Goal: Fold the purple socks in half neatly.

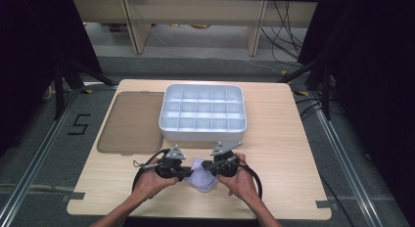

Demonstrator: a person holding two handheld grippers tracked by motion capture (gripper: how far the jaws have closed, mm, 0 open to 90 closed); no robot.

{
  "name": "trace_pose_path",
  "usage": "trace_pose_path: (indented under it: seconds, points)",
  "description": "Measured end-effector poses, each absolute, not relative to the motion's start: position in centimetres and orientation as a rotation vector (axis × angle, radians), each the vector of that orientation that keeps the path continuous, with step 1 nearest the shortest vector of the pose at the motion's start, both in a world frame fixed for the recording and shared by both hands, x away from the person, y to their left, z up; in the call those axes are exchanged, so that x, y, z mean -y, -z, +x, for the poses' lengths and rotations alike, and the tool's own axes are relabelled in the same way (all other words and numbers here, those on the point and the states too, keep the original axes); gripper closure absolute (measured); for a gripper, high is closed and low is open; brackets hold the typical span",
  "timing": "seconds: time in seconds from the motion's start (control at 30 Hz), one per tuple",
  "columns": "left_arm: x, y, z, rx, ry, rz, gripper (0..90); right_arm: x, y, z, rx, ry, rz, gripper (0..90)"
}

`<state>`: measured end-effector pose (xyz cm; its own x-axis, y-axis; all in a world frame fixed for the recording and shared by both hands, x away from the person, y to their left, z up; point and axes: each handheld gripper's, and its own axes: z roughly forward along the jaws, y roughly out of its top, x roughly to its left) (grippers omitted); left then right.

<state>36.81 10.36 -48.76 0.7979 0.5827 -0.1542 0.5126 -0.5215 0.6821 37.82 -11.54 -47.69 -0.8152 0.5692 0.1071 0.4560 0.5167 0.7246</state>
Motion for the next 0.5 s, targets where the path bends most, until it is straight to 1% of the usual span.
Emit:
trace_pose_path:
  seconds: [0.07,0.2,0.23,0.27,0.3,0.5]
  points:
    - [-10.5,48.7,36.9,-0.783,-0.126,2.249,83.9,11.5,48.1,38.5,-2.591,-1.179,0.913,86.6]
    - [-10.3,48.7,36.8,-0.797,-0.142,2.236,84.0,10.9,49.2,39.0,-2.616,-1.124,0.931,86.6]
    - [-10.4,48.7,36.8,-0.773,-0.143,2.245,84.0,10.9,49.5,39.1,-2.643,-1.095,0.928,86.7]
    - [-10.3,48.6,36.7,-0.79,-0.144,2.237,84.1,10.8,49.7,39.2,-2.64,-1.074,0.95,86.8]
    - [-10.3,48.5,36.7,-0.773,-0.164,2.247,84.1,10.8,49.9,39.3,-2.643,-1.086,0.913,86.9]
    - [-10.1,48.3,36.5,-0.759,-0.19,2.25,84.2,11.0,49.5,39.1,-2.64,-1.108,0.922,86.4]
